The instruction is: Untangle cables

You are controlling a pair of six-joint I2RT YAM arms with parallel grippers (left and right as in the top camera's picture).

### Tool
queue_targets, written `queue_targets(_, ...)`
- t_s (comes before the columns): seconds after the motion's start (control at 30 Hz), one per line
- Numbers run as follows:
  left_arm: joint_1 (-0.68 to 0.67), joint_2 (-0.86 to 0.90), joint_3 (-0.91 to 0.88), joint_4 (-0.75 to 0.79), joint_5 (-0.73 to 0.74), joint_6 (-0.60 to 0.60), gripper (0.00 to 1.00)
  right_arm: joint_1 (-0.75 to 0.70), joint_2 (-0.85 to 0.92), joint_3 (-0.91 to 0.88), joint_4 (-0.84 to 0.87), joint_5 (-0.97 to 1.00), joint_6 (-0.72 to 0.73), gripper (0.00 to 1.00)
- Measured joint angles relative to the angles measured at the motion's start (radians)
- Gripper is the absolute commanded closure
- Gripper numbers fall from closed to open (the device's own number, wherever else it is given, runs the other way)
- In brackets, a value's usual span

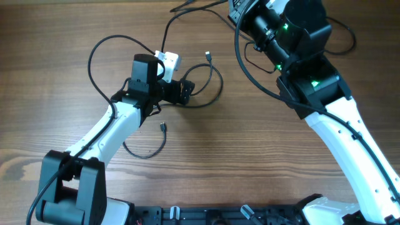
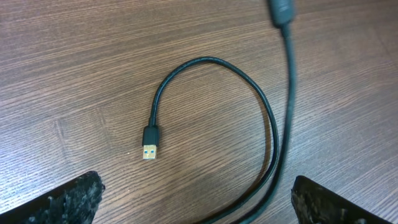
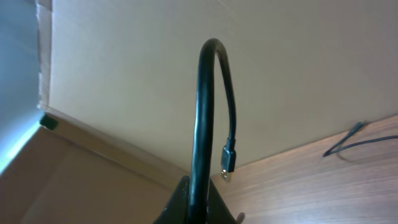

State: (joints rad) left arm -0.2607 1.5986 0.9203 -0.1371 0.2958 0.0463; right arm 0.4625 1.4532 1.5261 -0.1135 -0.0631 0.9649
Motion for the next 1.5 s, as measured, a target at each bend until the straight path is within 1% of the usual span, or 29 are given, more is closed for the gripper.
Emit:
queue_targets(0.07, 0.0, 0.0, 0.0, 0.0, -0.002, 0.0, 0.07, -0.002, 0.0, 0.0, 0.017, -0.012, 0.031, 0.96)
queue_targets(0.27, 0.0, 0.0, 0.0, -0.005, -0.189, 0.0, 0.07, -0.019, 0.0, 0.0, 0.026, -0.043, 0.079, 0.96)
queue_targets(0.37, 0.0, 0.0, -0.002, -0.012, -0.247, 0.0, 0.08, -0.021, 0.0, 0.0, 0.037, -0.049, 0.093, 0.96)
queue_targets(0.47, 0.0, 0.0, -0.021, -0.011, -0.271, 0.0, 0.09, -0.021, 0.0, 0.0, 0.053, -0.049, 0.113, 0.96)
queue_targets(0.7, 0.0, 0.0, -0.084, -0.016, -0.277, 0.0, 0.12, -0.021, 0.0, 0.0, 0.067, -0.049, 0.124, 0.96)
queue_targets(0.73, 0.0, 0.0, -0.09, -0.02, -0.277, 0.0, 0.18, -0.021, 0.0, 0.0, 0.067, -0.049, 0.124, 0.96)
queue_targets(0.8, 0.0, 0.0, -0.096, -0.035, -0.277, 0.002, 0.24, -0.021, 0.0, 0.0, 0.066, -0.049, 0.124, 0.96)
queue_targets(0.83, 0.0, 0.0, -0.097, -0.04, -0.277, 0.0, 0.28, -0.021, 0.0, 0.0, 0.066, -0.049, 0.124, 0.96)
queue_targets(0.9, 0.0, 0.0, -0.097, -0.049, -0.281, 0.002, 0.43, -0.021, 0.0, 0.0, 0.061, -0.049, 0.124, 0.95)
queue_targets(0.93, 0.0, 0.0, -0.097, -0.053, -0.282, 0.0, 0.52, -0.021, 0.0, 0.0, 0.053, -0.049, 0.124, 0.96)
queue_targets(1.1, 0.0, 0.0, -0.097, -0.067, -0.284, 0.0, 0.65, -0.021, 0.0, 0.0, 0.047, -0.049, 0.124, 0.96)
queue_targets(1.13, 0.0, 0.0, -0.097, -0.072, -0.284, 0.002, 0.69, -0.021, 0.0, 0.0, 0.047, -0.048, 0.124, 0.96)
queue_targets(1.2, 0.0, 0.0, -0.097, -0.091, -0.284, 0.001, 0.94, -0.027, 0.0, 0.0, 0.047, -0.048, 0.124, 0.96)
queue_targets(1.23, 0.0, 0.0, -0.097, -0.091, -0.284, -0.002, 0.96, -0.034, 0.0, 0.0, 0.047, -0.047, 0.124, 0.96)
queue_targets(1.37, -0.001, 0.0, -0.097, -0.084, -0.284, 0.017, 0.96, -0.083, 0.0, 0.0, 0.003, -0.036, 0.124, 0.96)
queue_targets(1.5, -0.001, 0.0, -0.098, -0.04, -0.284, 0.073, 0.96, -0.163, 0.0, 0.0, -0.07, -0.029, 0.123, 0.96)
